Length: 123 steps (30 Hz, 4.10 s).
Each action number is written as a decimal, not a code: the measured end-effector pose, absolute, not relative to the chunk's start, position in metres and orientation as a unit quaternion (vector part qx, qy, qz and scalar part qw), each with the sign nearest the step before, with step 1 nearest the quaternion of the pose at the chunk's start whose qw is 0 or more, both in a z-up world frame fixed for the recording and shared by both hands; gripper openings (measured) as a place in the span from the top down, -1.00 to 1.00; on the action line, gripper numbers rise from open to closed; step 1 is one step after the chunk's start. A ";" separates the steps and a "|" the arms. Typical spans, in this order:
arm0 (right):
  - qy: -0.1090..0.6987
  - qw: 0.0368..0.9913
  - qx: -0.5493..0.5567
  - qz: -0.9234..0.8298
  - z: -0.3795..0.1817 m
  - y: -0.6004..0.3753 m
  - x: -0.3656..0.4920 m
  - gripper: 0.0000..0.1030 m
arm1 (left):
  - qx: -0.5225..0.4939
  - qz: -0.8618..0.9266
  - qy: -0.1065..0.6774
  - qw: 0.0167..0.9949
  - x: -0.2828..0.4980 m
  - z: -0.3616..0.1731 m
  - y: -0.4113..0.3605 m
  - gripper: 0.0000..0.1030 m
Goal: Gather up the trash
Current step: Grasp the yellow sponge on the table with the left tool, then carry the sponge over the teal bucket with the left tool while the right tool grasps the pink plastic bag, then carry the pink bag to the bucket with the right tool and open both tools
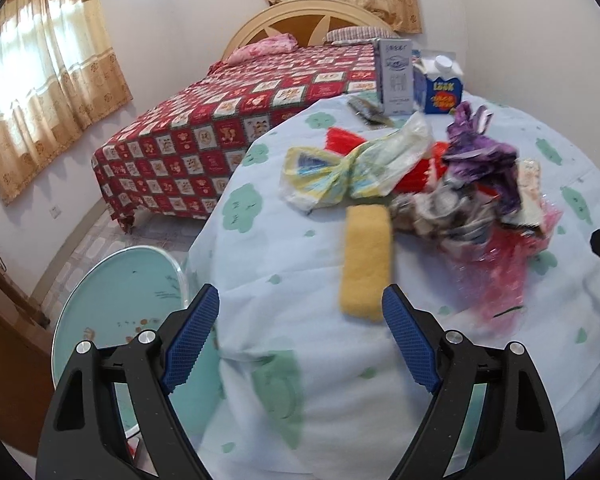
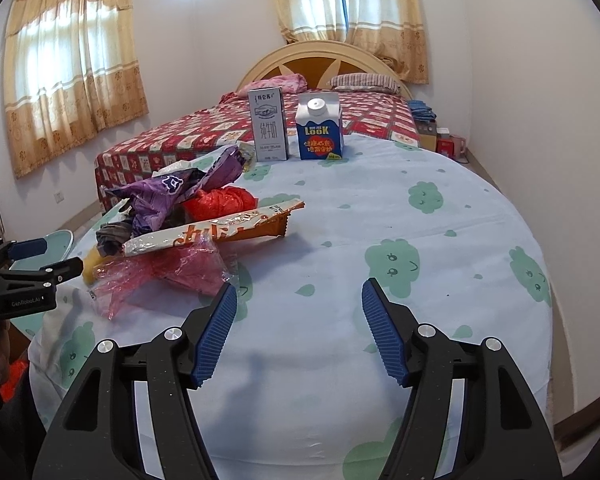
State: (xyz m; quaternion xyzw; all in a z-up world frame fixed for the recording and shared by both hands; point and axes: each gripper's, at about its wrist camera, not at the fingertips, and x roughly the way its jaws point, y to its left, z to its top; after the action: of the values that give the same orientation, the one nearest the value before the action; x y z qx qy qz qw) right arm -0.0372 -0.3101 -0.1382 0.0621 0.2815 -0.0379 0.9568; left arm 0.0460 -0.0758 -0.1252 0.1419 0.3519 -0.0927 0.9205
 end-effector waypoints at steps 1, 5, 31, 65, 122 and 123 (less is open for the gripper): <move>0.281 0.957 0.063 -0.039 -0.138 -0.311 -0.037 -0.26 | 0.143 -0.097 0.352 0.920 0.045 -0.126 -0.079 -0.57; 0.282 0.956 0.067 -0.041 -0.135 -0.314 -0.036 -0.24 | 0.153 -0.121 0.371 0.908 0.050 -0.136 -0.089 0.17; 0.312 0.949 0.049 0.024 -0.119 -0.266 -0.004 0.19 | 0.160 -0.096 0.336 0.923 0.017 -0.108 0.010 0.74; 0.351 0.928 0.062 0.111 -0.125 -0.246 0.010 0.57 | 0.131 -0.065 0.318 0.937 0.014 -0.088 0.050 0.74; 0.226 0.973 -0.019 0.040 -0.051 -0.161 0.032 0.59 | 0.074 0.028 0.297 0.951 0.017 -0.062 0.126 0.74; 0.229 0.973 -0.017 0.031 -0.051 -0.167 0.033 0.59 | 0.075 0.027 0.297 0.951 0.017 -0.062 0.125 0.74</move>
State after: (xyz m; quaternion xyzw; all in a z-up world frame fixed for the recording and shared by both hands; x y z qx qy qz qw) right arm 0.0329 -0.1673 -0.0512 -0.0172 0.2285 0.0313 0.9729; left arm 0.0166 0.1253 -0.0625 0.0754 0.2975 0.0275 0.9513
